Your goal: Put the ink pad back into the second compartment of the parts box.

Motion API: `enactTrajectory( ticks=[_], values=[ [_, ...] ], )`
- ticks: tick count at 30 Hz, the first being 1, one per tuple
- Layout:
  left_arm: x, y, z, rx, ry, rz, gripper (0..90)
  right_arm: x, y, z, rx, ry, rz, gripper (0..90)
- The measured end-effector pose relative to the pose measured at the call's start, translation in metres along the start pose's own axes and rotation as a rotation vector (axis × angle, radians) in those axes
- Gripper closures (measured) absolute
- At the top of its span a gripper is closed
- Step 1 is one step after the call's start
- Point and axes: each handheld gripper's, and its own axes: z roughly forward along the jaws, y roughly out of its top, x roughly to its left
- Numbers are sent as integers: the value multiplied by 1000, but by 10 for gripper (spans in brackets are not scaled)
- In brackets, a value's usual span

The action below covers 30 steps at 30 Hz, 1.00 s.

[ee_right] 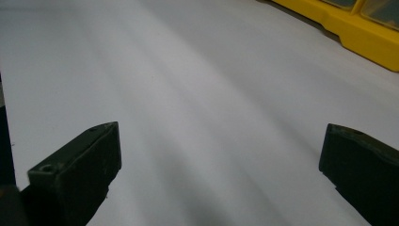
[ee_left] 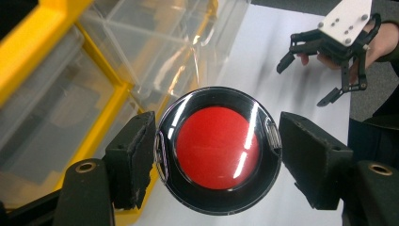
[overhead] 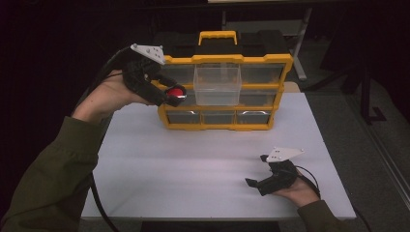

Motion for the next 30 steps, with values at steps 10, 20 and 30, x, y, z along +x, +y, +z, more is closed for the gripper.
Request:
enactTrajectory(
  ticks=[10, 20, 30],
  values=[
    [6, 21, -12, -15, 17, 13, 297, 0, 0, 0, -3, 0, 3, 0],
    [10, 38, -13, -19, 24, 25, 297, 0, -1, -1, -4, 2, 5, 0],
    [15, 54, -10, -37, 25, 24, 297, 0, -1, -1, -3, 3, 6, 0]
  ],
)
